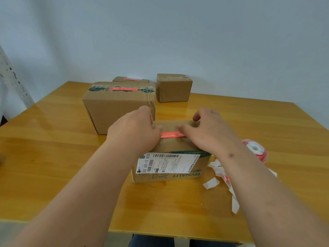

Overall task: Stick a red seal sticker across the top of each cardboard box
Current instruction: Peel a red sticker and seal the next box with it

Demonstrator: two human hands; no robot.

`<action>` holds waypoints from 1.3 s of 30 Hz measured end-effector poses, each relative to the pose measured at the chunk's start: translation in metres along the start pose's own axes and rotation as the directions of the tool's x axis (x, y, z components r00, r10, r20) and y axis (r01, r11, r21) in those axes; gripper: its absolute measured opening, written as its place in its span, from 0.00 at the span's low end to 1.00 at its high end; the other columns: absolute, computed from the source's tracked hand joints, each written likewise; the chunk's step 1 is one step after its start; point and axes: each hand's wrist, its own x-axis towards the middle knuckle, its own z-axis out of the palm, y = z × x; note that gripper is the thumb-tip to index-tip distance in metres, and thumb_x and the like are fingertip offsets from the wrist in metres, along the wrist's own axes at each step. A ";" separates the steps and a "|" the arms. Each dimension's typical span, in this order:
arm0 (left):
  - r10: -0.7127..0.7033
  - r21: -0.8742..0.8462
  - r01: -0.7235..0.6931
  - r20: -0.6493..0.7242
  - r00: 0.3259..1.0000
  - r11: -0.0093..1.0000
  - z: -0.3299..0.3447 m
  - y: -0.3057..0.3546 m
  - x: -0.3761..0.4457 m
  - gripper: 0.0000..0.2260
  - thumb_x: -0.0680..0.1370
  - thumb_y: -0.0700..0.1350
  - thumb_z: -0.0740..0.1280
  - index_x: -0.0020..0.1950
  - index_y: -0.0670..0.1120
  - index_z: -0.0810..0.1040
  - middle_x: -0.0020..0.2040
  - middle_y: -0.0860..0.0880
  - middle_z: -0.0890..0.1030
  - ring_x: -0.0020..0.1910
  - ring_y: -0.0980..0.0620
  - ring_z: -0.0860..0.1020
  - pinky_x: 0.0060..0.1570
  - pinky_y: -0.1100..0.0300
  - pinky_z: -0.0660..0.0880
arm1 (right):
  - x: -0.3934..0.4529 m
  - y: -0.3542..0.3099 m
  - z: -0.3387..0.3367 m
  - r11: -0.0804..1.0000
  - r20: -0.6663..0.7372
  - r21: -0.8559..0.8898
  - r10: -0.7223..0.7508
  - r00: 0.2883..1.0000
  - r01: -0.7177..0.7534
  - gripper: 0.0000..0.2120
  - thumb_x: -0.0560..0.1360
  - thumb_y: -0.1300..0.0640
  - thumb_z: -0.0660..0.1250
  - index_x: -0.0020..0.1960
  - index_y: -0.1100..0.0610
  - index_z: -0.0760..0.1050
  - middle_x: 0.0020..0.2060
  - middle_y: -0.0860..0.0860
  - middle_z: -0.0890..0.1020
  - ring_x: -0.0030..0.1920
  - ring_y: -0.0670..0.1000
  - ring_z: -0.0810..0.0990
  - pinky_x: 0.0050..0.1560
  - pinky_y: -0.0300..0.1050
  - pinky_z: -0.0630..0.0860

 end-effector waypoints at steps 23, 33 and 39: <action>0.017 -0.069 -0.019 -0.027 1.000 0.997 -0.002 -0.006 -0.003 0.09 0.74 0.52 0.68 0.49 0.52 0.71 0.42 0.54 0.76 0.40 0.54 0.74 0.40 0.54 0.76 | -0.006 0.001 -0.002 0.999 0.055 0.022 0.029 0.998 -0.031 0.25 0.72 0.36 0.62 0.64 0.48 0.64 0.53 0.47 0.74 0.46 0.49 0.75 0.44 0.48 0.76; 0.088 0.012 -0.092 0.201 0.976 0.996 -0.021 -0.023 -0.021 0.28 0.63 0.69 0.72 0.56 0.58 0.70 0.49 0.57 0.71 0.47 0.56 0.73 0.49 0.57 0.75 | -0.013 0.001 -0.013 0.983 0.358 0.174 -0.121 0.926 0.061 0.41 0.69 0.38 0.71 0.75 0.46 0.55 0.58 0.44 0.72 0.46 0.40 0.72 0.42 0.38 0.68; -0.007 0.081 -0.001 0.104 0.995 0.997 -0.037 -0.061 -0.014 0.25 0.67 0.62 0.74 0.59 0.56 0.72 0.52 0.54 0.72 0.53 0.52 0.72 0.55 0.54 0.73 | -0.012 -0.029 0.015 0.943 0.324 0.248 -0.297 0.898 0.222 0.41 0.72 0.53 0.73 0.76 0.44 0.52 0.67 0.43 0.70 0.56 0.43 0.70 0.55 0.39 0.69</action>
